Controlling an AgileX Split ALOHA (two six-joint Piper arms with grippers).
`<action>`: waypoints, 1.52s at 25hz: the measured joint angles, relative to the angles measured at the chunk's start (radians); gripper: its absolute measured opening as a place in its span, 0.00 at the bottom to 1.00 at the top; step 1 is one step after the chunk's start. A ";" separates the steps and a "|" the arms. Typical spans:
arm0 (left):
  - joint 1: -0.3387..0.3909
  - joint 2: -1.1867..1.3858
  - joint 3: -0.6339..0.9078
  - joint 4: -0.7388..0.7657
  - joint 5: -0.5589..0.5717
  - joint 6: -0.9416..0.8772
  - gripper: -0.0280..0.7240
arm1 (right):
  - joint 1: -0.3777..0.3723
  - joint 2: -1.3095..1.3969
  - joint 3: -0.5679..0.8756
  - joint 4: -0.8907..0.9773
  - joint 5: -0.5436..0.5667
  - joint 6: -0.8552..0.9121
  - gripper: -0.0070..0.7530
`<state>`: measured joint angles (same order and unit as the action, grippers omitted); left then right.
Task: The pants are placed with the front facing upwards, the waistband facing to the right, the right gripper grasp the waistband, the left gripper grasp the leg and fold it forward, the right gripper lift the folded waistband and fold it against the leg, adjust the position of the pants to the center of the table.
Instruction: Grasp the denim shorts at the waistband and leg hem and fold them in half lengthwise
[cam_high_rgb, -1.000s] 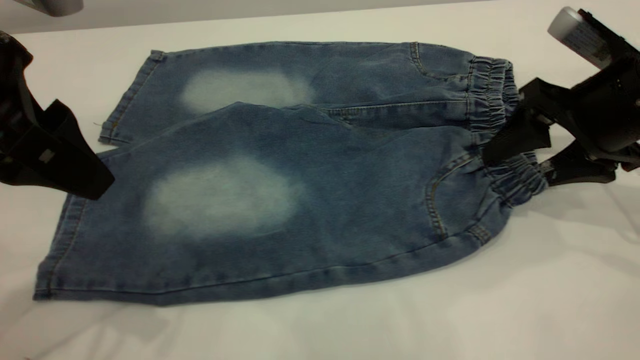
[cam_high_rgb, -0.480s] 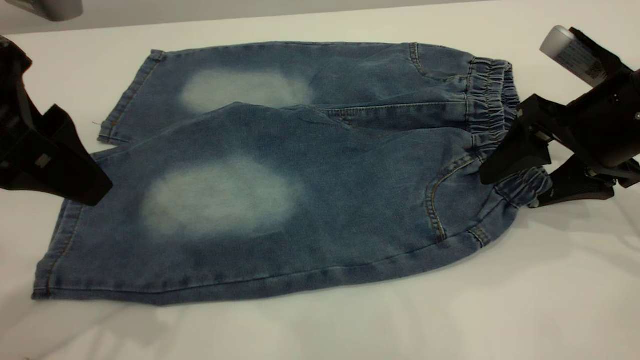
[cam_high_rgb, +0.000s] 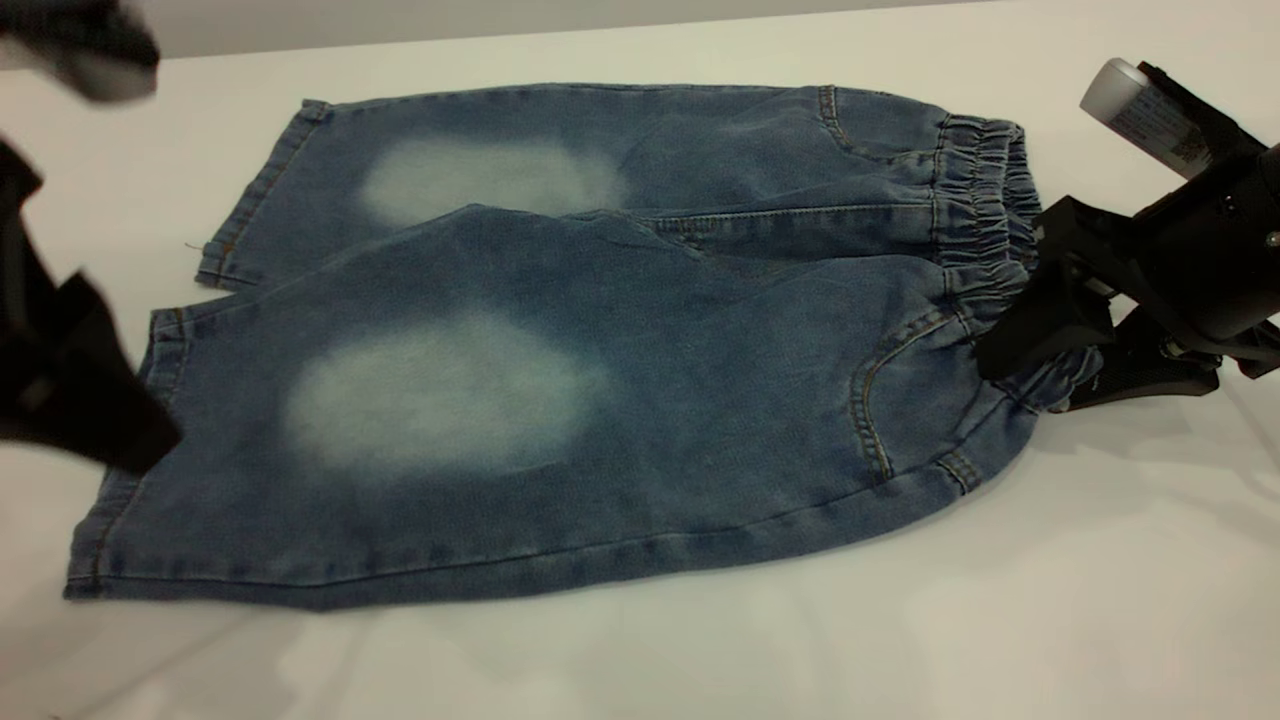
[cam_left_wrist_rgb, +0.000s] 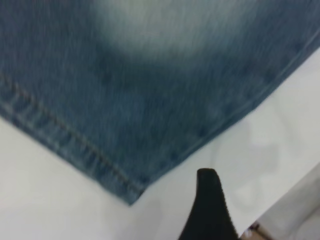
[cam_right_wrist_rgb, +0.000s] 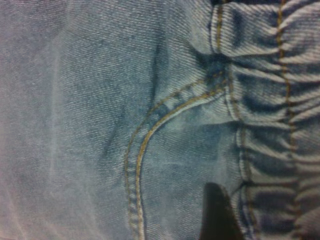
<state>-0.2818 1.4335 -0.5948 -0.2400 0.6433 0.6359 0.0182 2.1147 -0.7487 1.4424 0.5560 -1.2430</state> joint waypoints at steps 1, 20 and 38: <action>0.000 0.000 0.015 0.028 -0.001 -0.020 0.66 | 0.000 0.000 0.000 -0.001 -0.002 0.000 0.47; 0.000 0.179 0.113 0.404 -0.270 -0.071 0.66 | 0.000 0.002 -0.009 0.048 0.016 -0.028 0.45; 0.000 0.371 0.111 0.510 -0.358 -0.069 0.66 | 0.000 0.002 -0.009 0.048 0.030 -0.027 0.45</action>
<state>-0.2818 1.8048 -0.4838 0.2701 0.2853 0.5668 0.0182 2.1164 -0.7580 1.4908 0.5861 -1.2702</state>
